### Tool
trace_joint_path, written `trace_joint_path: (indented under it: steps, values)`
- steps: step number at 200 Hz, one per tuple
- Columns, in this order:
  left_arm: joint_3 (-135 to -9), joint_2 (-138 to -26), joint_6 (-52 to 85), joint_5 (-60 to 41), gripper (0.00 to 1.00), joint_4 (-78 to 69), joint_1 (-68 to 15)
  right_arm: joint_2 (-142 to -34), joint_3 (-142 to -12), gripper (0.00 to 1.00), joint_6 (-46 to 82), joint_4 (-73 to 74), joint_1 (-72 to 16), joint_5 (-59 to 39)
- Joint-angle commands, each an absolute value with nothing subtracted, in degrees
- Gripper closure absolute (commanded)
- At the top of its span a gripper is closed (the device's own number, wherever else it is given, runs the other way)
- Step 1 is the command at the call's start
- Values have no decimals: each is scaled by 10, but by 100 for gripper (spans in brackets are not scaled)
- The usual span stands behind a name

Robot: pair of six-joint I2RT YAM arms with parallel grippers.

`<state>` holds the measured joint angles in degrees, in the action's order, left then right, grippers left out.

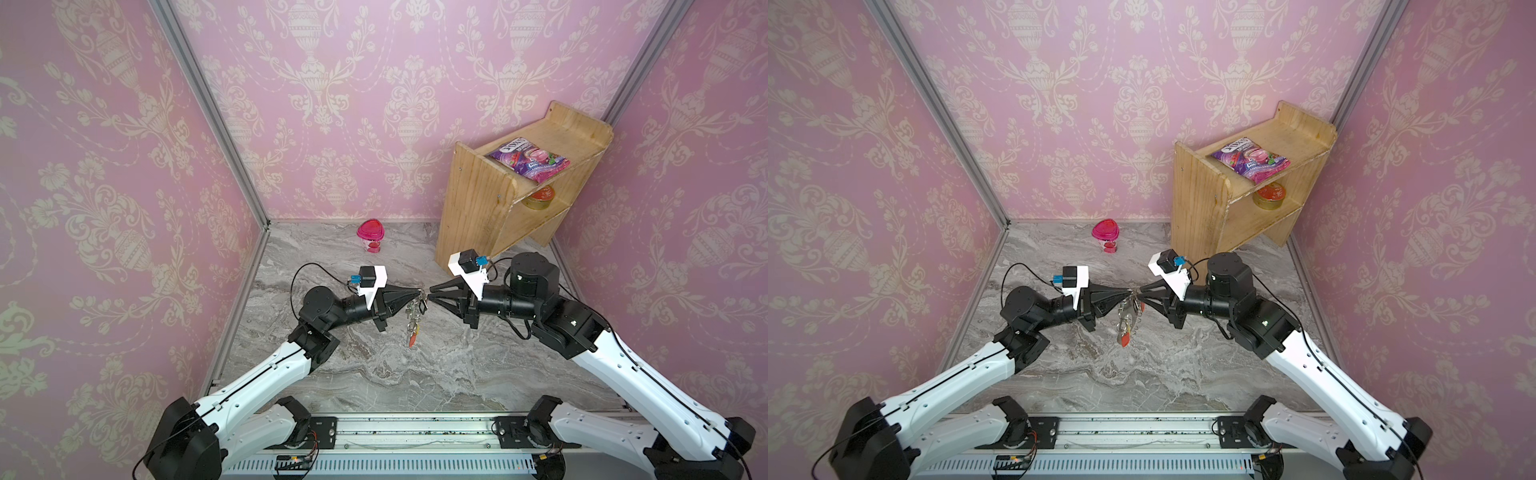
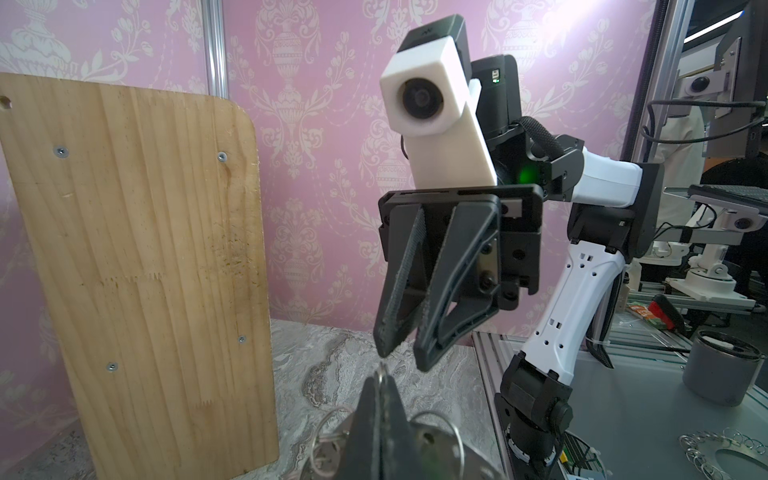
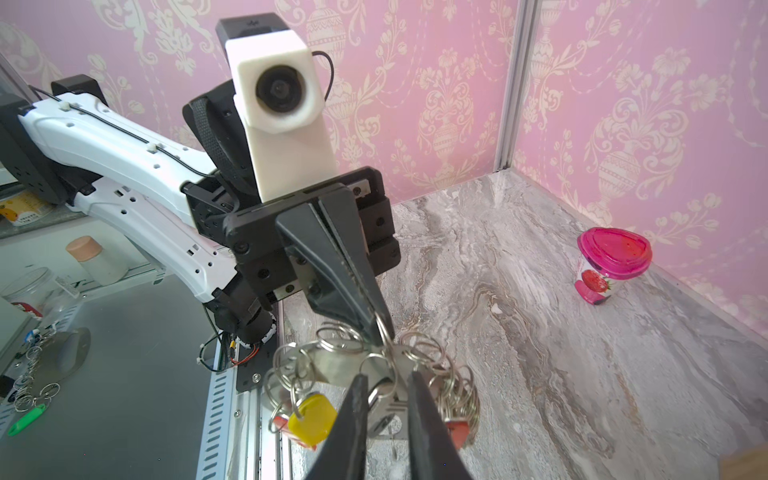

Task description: Put the keys on the keyring

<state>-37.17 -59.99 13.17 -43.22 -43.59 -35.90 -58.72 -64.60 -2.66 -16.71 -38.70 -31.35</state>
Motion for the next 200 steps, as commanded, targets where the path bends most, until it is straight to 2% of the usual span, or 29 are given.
trace_joint_path:
  steps: [1, 101, 200]
  values:
    - [-377, -592, 120, -446, 100, -444, -362, -596, -632, 83, -13, -135, -384, -343]
    - [-378, -592, 125, -449, 100, -446, -363, -615, -626, 86, -6, -113, -384, -358]
    - [-380, -593, 130, -457, 100, -448, -363, -619, -622, 95, 0, -95, -385, -361]
